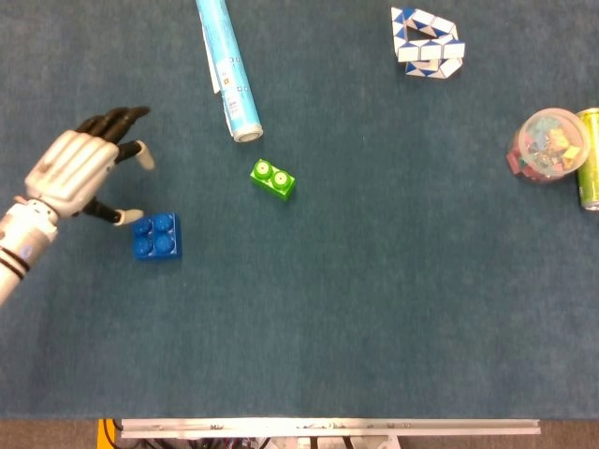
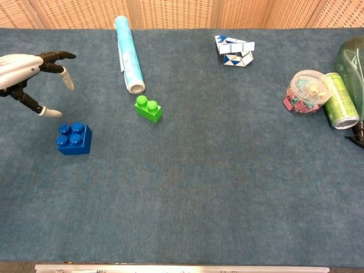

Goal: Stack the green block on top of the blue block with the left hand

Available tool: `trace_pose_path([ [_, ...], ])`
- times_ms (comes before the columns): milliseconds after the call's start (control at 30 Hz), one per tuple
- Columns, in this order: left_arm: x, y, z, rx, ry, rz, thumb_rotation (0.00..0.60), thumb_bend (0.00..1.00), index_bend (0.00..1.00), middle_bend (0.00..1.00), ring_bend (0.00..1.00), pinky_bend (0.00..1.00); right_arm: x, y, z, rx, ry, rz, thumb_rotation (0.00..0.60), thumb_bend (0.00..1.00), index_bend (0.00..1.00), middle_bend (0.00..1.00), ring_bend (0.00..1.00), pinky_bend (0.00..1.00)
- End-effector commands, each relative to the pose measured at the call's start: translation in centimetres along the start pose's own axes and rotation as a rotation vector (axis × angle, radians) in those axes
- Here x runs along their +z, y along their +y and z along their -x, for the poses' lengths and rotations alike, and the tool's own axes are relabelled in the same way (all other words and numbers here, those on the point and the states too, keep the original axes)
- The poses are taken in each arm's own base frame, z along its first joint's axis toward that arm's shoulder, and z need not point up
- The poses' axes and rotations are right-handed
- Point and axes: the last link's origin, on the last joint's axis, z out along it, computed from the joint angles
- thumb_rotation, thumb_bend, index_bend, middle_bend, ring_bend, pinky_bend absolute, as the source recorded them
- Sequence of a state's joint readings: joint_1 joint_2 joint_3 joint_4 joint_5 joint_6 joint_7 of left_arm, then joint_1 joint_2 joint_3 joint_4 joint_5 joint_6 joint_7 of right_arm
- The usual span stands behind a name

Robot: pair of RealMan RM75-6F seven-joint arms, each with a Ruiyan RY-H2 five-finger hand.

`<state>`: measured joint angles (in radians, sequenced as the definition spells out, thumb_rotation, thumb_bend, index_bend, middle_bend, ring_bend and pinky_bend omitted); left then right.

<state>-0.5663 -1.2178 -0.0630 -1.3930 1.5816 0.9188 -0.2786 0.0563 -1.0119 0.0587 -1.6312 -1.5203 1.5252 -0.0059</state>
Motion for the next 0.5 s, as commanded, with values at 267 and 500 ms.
trace_pose_path([
  [267,3.4,1.7,-0.2,-0.057,0.0,0.126,0.6,0.15,0.38,0.03,0.0,0.13,0.4,0.6,0.4,-0.015,-0.017,0.035,0.6,0.1,0.22,0.26,0.13,0.14],
  [500,5.7,2.9,0.1,-0.039,-0.055,0.192,0.6,0.17,0.38,0.03,0.0,0.13,0.7,1.3,0.7,-0.028,-0.033,0.073,0.6,0.1,0.22,0.26,0.13,0.14],
])
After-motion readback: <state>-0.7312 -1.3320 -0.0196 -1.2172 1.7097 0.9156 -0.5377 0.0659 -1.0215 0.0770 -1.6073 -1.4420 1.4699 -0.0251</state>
